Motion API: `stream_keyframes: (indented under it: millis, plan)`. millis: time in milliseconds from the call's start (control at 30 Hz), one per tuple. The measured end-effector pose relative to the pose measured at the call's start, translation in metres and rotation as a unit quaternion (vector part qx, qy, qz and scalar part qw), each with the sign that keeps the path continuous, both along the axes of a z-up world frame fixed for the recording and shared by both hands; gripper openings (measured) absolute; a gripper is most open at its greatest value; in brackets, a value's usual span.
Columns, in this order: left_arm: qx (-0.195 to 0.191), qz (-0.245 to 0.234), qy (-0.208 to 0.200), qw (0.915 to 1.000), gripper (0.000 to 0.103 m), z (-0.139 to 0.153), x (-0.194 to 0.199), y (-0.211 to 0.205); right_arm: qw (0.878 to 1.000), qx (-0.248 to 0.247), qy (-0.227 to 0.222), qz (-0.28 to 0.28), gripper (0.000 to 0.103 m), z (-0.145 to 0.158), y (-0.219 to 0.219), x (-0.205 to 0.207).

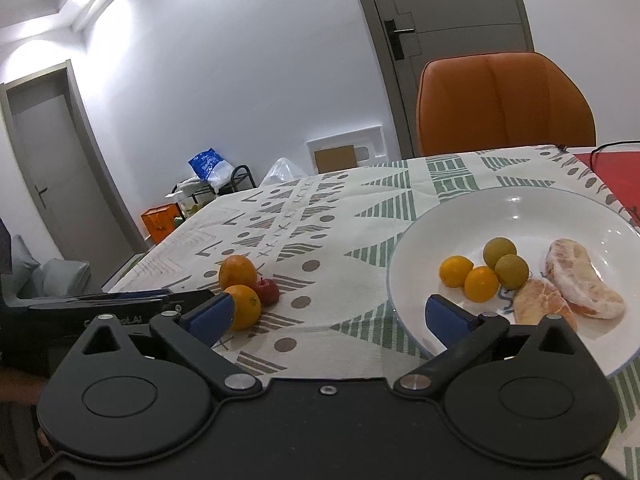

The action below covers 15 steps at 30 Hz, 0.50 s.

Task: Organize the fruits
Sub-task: 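Move both open grippers back toward the fruit pile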

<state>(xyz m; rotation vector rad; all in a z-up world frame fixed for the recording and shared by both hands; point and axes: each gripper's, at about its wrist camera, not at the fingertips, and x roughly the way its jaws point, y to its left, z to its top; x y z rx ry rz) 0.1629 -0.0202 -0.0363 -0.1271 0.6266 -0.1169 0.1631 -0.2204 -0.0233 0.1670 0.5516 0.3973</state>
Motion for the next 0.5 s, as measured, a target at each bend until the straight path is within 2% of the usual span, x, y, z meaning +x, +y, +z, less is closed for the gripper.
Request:
stream_keyframes:
  millis: [267, 500]
  plan:
    - [-0.002, -0.002, 0.012, 0.9999, 0.039, -0.007, 0.004, 0.003, 1.0, -0.008, 0.001, 0.012, 0.099, 0.001, 0.01, 0.003]
    - [-0.005, -0.002, 0.015, 0.9999, 0.035, -0.012, 0.009, 0.006, 1.0, -0.013, 0.002, 0.021, 0.093, 0.002, 0.015, 0.004]
